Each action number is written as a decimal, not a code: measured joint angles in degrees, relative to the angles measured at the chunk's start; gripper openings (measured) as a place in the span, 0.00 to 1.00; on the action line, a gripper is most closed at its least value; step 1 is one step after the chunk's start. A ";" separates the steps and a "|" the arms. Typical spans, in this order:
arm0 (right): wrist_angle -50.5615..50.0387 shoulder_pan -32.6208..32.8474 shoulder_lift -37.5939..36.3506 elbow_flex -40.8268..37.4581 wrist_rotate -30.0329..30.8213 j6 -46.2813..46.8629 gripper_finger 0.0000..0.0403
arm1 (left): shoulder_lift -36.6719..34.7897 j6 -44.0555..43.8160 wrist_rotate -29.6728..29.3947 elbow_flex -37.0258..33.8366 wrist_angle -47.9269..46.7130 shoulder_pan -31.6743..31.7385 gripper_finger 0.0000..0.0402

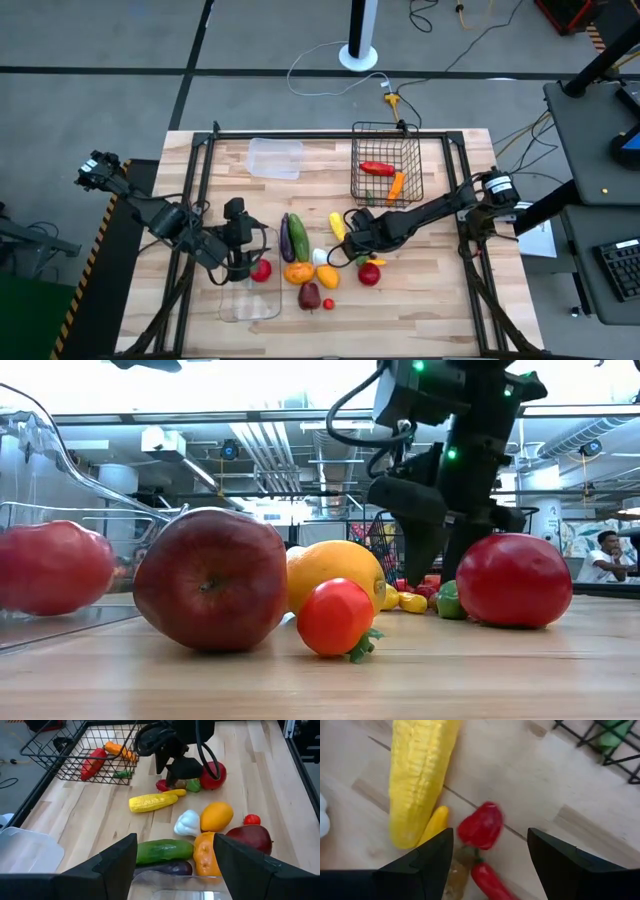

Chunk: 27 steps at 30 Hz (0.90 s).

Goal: Sort produce into baskets
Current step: Put the small red bell pepper into the white bin

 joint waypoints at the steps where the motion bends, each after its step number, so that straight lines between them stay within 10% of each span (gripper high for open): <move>1: 1.21 0.00 0.01 -0.59 0.00 0.10 0.61 | 0.00 0.00 0.00 0.00 0.02 0.00 0.61; 11: 7.05 -0.07 0.05 -4.25 0.07 0.98 0.57 | 0.00 0.44 -1.29 0.00 0.02 0.00 0.61; 27: 6.91 -0.07 -0.23 -4.93 1.38 -2.70 0.22 | -0.02 0.44 -3.29 -0.27 0.17 0.00 0.61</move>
